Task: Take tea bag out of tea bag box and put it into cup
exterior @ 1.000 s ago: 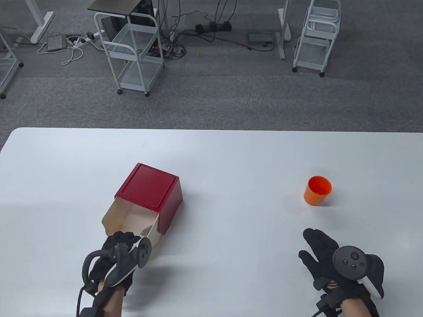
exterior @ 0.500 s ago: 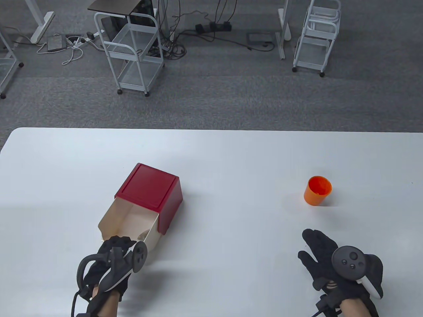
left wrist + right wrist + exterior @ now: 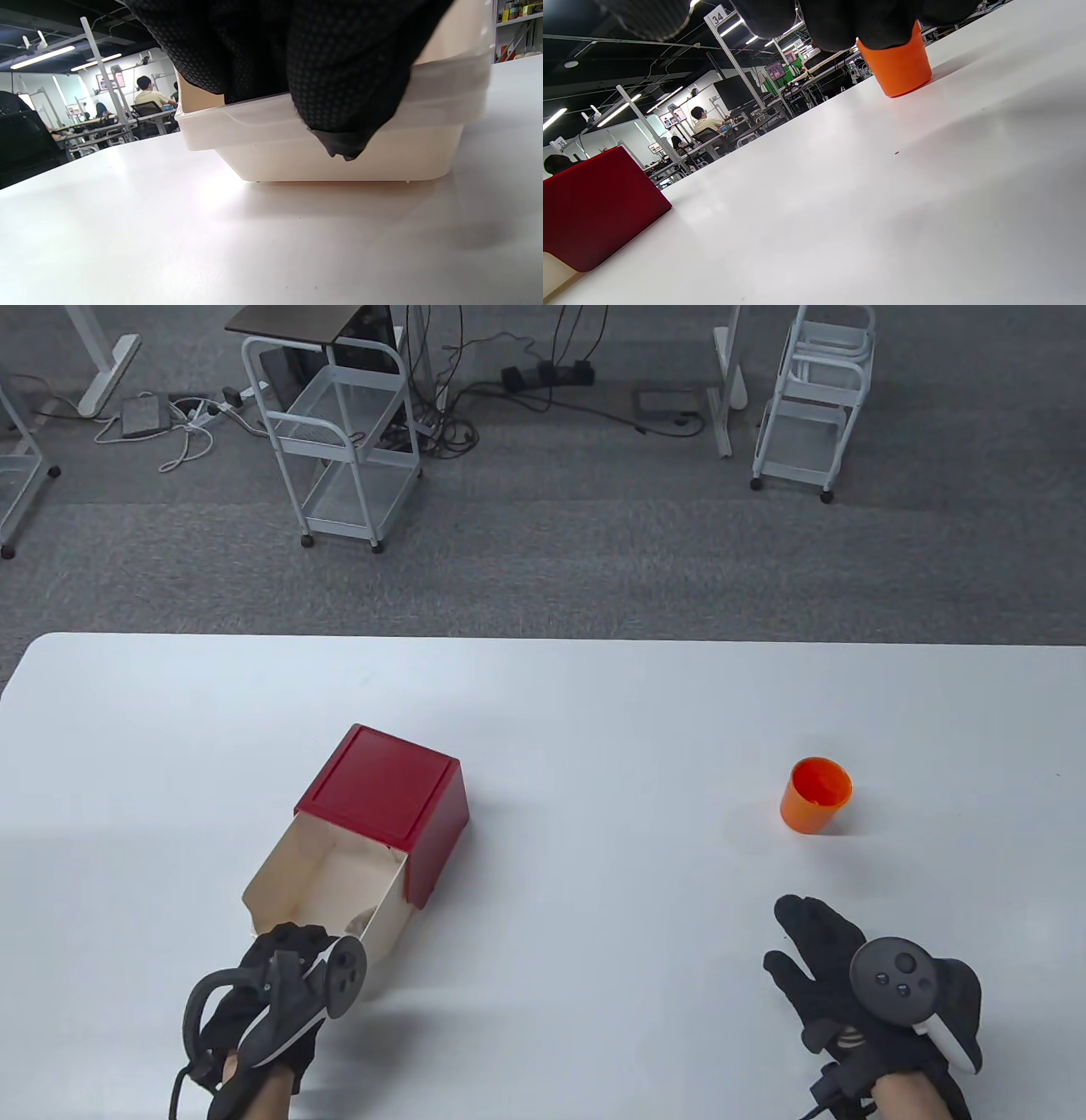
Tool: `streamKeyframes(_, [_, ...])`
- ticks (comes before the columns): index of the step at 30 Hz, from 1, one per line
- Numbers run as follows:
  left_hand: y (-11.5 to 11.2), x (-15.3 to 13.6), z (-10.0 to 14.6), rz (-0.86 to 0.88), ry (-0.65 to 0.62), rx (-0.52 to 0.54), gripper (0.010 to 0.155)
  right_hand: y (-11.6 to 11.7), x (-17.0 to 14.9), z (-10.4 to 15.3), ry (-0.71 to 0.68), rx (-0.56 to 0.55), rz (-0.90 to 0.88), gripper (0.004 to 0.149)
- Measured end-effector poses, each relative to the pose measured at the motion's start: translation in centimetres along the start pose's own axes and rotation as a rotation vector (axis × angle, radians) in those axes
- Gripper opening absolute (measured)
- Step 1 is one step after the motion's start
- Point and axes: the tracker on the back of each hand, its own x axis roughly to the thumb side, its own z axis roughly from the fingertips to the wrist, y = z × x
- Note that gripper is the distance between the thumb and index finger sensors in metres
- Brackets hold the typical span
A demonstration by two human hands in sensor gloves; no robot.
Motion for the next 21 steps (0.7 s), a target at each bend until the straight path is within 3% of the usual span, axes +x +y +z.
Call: streamKeyframes(21, [-0.16, -0.85, 1.06, 0.007, -0.012, -0.008, 0.045, 0.00, 0.00, 0.00, 0.000, 0.000, 0.000, 0.067])
